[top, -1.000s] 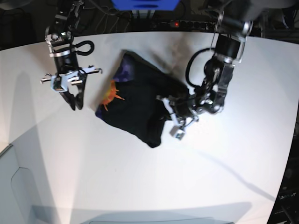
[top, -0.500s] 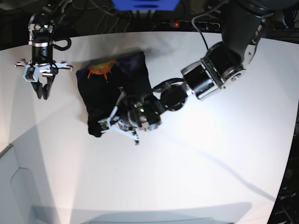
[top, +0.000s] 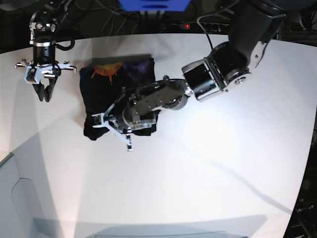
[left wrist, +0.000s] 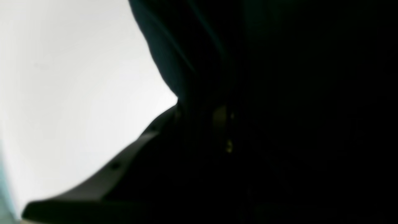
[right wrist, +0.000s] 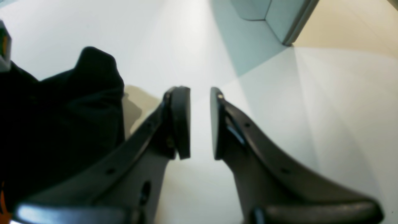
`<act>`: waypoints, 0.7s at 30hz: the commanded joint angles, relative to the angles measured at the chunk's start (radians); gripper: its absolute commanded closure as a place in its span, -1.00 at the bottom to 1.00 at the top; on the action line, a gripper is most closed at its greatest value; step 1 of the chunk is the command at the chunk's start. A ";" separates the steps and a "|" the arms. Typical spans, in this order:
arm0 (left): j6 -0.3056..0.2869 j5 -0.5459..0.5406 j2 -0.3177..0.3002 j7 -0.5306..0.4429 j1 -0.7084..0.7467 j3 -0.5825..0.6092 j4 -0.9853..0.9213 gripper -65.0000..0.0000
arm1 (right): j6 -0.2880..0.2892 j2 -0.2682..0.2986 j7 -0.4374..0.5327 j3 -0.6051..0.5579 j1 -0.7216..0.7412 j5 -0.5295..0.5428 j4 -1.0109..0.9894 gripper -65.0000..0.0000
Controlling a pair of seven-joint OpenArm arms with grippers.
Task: Fold the T-shirt properly
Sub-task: 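Press the folded bundle flat with the left gripper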
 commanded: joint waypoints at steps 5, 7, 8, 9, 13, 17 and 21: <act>-0.025 0.031 -0.006 0.059 0.008 0.017 0.003 0.36 | -0.002 0.004 0.030 0.001 -0.001 0.023 0.017 0.69; -0.025 0.028 -0.009 0.055 0.008 0.017 0.003 0.04 | -0.001 0.004 0.030 0.001 -0.002 0.023 0.017 0.69; -0.025 0.028 -0.009 0.056 0.008 0.017 0.003 -0.10 | -0.001 0.004 0.030 0.001 -0.002 0.023 0.017 0.69; -0.025 0.031 -0.009 0.058 0.008 0.017 0.003 -0.23 | -0.001 0.004 0.030 0.001 -0.002 0.023 0.017 0.68; -0.025 0.031 -0.006 0.064 0.000 0.016 0.004 -0.56 | -0.001 0.004 0.030 -0.001 -0.002 0.023 0.017 0.68; -0.025 0.031 -0.015 0.064 -0.024 0.014 0.041 -0.62 | -0.001 0.004 0.030 -0.001 -0.001 0.023 0.017 0.68; -0.025 0.033 -0.034 0.064 -0.027 -0.041 0.108 -0.62 | -0.001 0.004 0.028 -0.001 0.002 0.023 0.017 0.68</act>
